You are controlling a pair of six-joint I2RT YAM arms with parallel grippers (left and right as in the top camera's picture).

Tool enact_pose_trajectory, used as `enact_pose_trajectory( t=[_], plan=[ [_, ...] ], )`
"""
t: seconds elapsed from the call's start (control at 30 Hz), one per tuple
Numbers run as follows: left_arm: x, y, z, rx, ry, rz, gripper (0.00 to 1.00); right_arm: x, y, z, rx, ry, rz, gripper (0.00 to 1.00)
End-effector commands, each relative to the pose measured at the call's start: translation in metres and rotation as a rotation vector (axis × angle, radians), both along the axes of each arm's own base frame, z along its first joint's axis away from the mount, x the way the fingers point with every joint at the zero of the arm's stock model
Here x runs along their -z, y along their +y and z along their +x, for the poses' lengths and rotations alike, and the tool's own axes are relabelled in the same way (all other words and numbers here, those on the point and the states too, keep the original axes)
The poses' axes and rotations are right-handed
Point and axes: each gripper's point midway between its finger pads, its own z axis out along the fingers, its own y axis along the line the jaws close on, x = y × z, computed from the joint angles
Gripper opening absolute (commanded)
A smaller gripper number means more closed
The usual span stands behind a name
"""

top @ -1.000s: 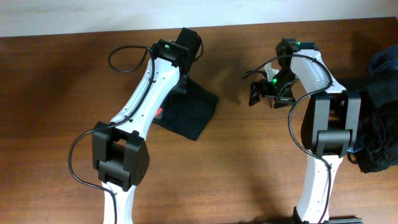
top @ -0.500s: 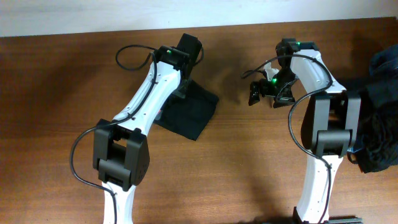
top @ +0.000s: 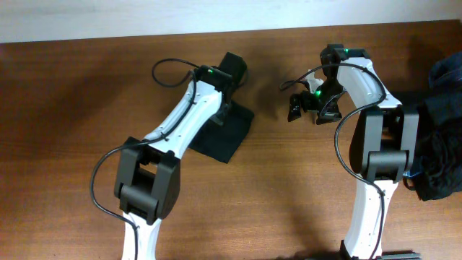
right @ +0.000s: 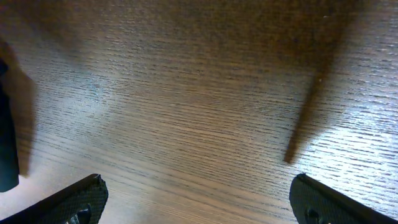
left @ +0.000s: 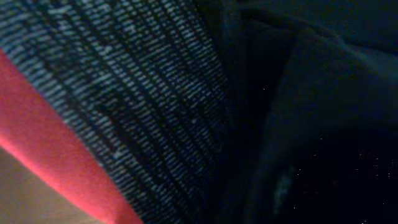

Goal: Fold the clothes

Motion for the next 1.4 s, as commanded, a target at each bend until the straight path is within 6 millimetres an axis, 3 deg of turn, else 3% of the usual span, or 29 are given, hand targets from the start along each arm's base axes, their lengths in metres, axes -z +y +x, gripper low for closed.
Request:
enact_pose_trajectory(
  t=[0.0, 0.03, 0.17, 0.2, 0.47, 0.73, 0.87, 0.97, 1.1, 1.23, 1.37],
  plan=[
    [0.003, -0.006, -0.003, 0.037, 0.014, 0.003, 0.08, -0.013, 0.003, 0.002, -0.004, -0.034, 0.014, 0.99],
    [0.004, -0.006, -0.003, 0.037, 0.015, 0.004, 0.18, -0.013, 0.003, 0.002, -0.004, -0.034, 0.014, 0.99],
    [0.003, -0.006, -0.002, 0.096, 0.028, 0.023, 0.97, -0.013, 0.003, 0.002, -0.004, -0.033, 0.014, 0.99],
    [0.003, -0.007, -0.002, 0.110, 0.028, 0.025, 0.99, -0.013, 0.003, 0.002, -0.004, -0.033, 0.014, 0.99],
    [-0.014, -0.016, 0.007, 0.123, -0.003, -0.020, 0.99, -0.013, 0.003, 0.002, -0.004, -0.034, 0.013, 0.99],
    [-0.051, -0.055, -0.004, 0.199, 0.062, -0.235, 0.99, -0.013, 0.003, 0.003, -0.004, -0.038, 0.013, 0.99],
    [-0.069, -0.053, -0.011, 0.202, 0.078, -0.238, 0.99, -0.013, 0.003, 0.003, -0.004, -0.038, 0.013, 0.99],
    [-0.072, -0.051, -0.011, 0.199, 0.077, -0.235, 0.99, -0.013, 0.003, 0.003, -0.004, -0.038, 0.013, 0.99],
    [-0.073, -0.033, 0.002, 0.125, 0.032, -0.203, 0.94, -0.013, 0.003, 0.003, -0.004, -0.038, 0.013, 0.99],
    [-0.079, 0.004, 0.027, -0.050, -0.066, -0.159, 0.89, -0.013, 0.003, 0.003, -0.004, -0.038, 0.014, 0.99],
    [-0.080, 0.035, 0.040, -0.188, -0.098, -0.183, 0.73, -0.013, 0.004, 0.003, -0.003, -0.038, 0.017, 0.99]
  ],
)
